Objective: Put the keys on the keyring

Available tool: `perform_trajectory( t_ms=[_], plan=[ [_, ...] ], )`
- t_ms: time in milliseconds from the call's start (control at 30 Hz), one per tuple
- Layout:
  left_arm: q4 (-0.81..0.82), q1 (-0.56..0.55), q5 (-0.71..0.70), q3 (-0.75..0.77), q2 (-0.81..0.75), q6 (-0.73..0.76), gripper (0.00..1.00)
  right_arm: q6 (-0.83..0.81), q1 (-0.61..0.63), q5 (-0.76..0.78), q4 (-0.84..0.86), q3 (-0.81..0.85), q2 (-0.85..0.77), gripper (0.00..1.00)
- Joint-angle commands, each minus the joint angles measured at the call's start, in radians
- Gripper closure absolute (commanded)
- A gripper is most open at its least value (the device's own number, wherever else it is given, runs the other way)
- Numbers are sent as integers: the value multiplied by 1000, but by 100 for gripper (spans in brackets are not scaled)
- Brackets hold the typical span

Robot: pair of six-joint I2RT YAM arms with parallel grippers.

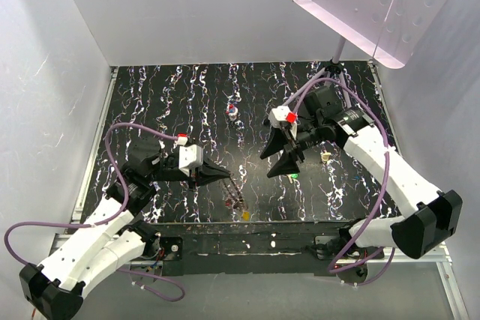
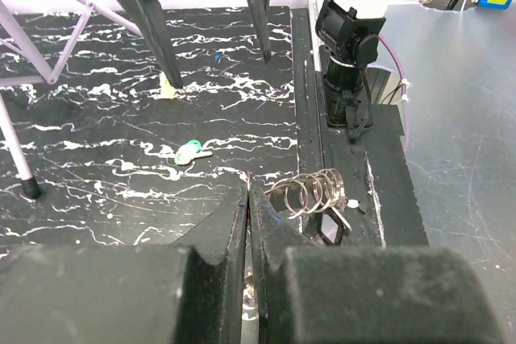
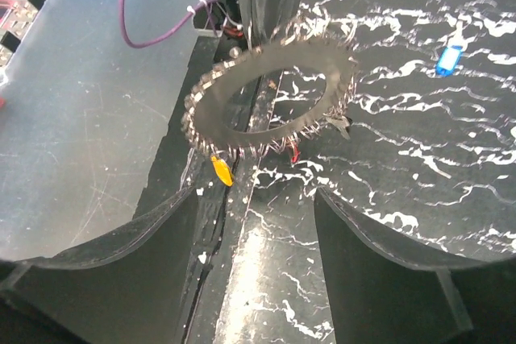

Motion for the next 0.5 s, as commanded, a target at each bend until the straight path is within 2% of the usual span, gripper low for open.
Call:
perform_trajectory(
  t_ms=[0, 67, 200, 300, 467],
  plan=[
    [99, -1, 33, -22, -17, 19, 100, -69, -14, 30, -45, -45, -6, 32],
    [146, -1, 25, -48, -21, 0, 100, -106, -20, 63, -88, -57, -14, 32],
    [152, 0, -13, -73, -38, -20, 100, -138, -67, 70, -61, -114, -55, 31],
    [58, 2, -36, -50, -44, 5, 100, -85, -139, 97, -4, -161, -66, 32],
    [-42, 19, -52, -27, -50, 28, 100, 12, -201, 276, 156, -304, -83, 32]
  ],
)
